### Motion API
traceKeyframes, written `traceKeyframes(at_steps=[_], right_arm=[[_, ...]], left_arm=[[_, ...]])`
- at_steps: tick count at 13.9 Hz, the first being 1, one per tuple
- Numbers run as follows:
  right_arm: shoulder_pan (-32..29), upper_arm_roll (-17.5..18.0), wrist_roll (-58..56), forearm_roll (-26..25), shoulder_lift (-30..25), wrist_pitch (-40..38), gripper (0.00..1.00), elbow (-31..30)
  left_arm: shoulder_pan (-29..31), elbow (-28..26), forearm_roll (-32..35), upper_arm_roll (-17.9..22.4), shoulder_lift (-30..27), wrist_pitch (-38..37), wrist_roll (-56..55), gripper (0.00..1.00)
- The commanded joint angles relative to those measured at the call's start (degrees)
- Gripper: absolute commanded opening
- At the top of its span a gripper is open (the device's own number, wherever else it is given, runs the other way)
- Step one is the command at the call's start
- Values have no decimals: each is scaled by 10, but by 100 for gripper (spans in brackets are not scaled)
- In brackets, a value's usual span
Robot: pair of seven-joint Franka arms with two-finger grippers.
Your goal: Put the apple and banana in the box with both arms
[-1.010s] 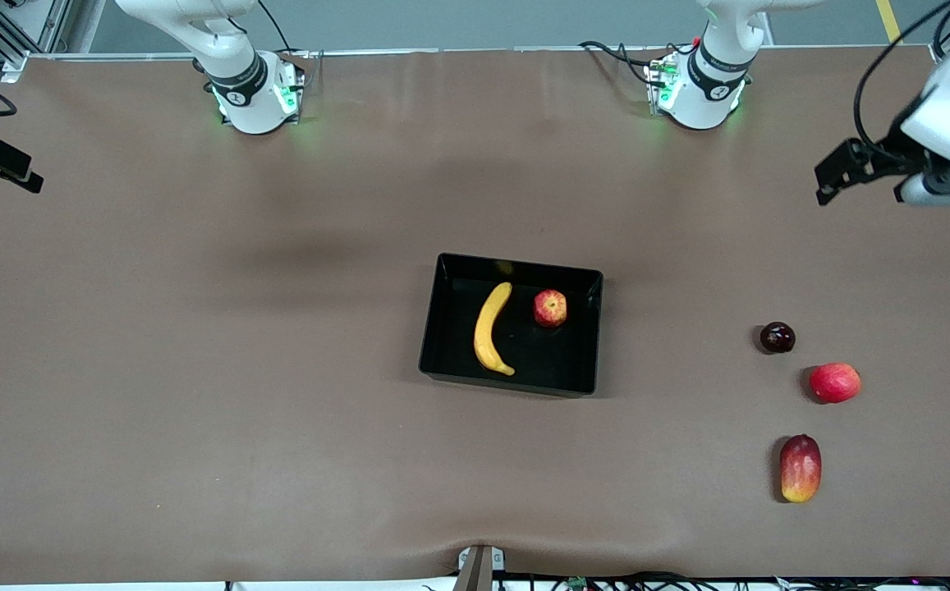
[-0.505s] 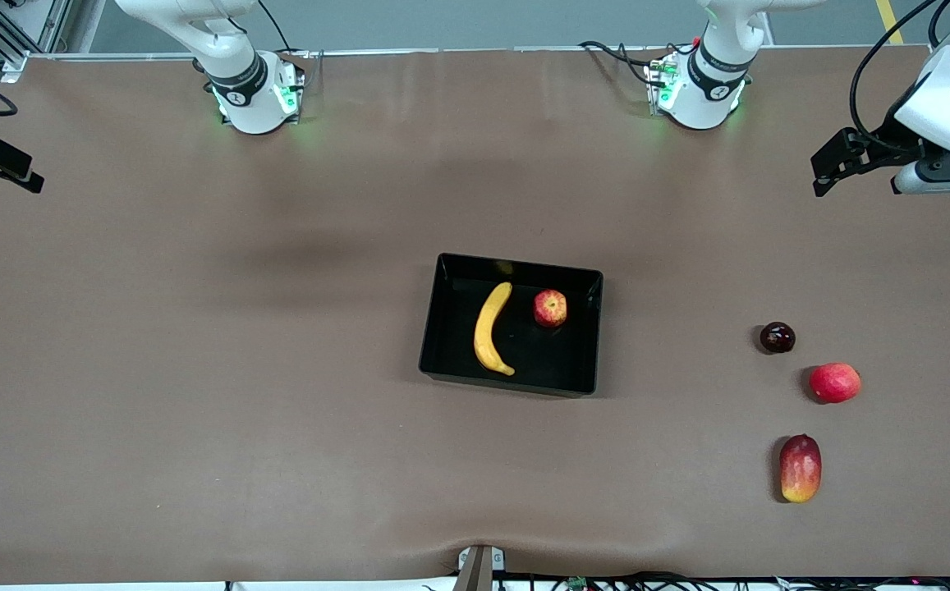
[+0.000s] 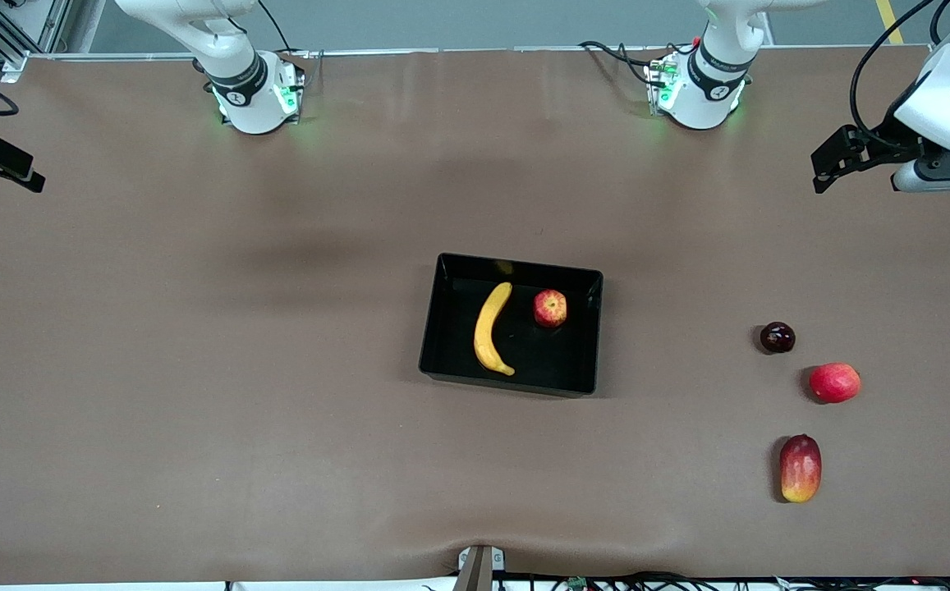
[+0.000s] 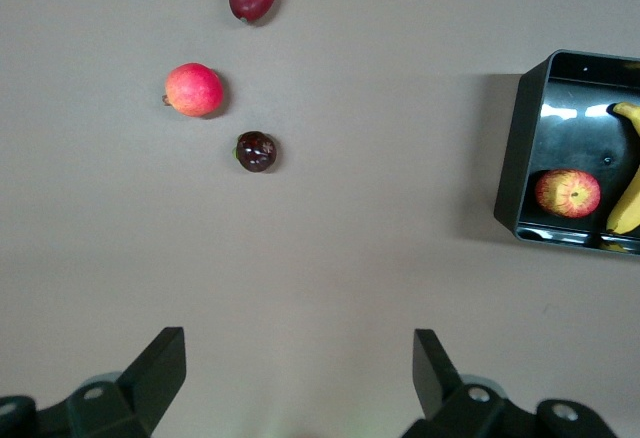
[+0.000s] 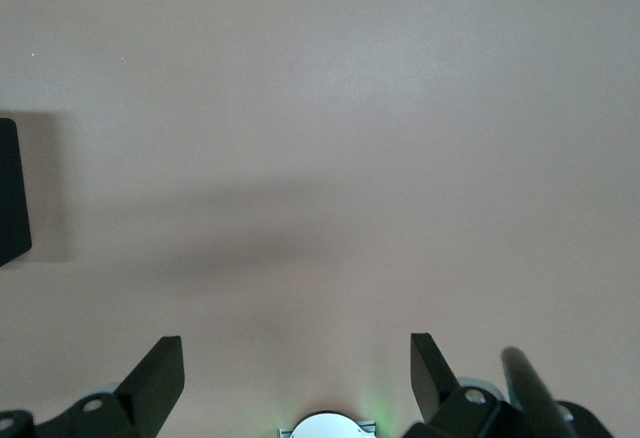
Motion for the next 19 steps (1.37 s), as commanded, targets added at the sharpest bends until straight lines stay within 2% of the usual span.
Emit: traceKeyframes(at_steps=[1,4,19], right_arm=[[12,-10,-4,6,-4,-4,100,-1],[20,-19,-4,6,-4,-4,100,-1],[20,-20,-4,6,-4,-4,100,-1]], left_arm=[[3,9,-13,2,-1,-11,15,100],[3,10,-13,2,-1,-14,14,100],[4,13,-13,3,-1,-20,18,100]])
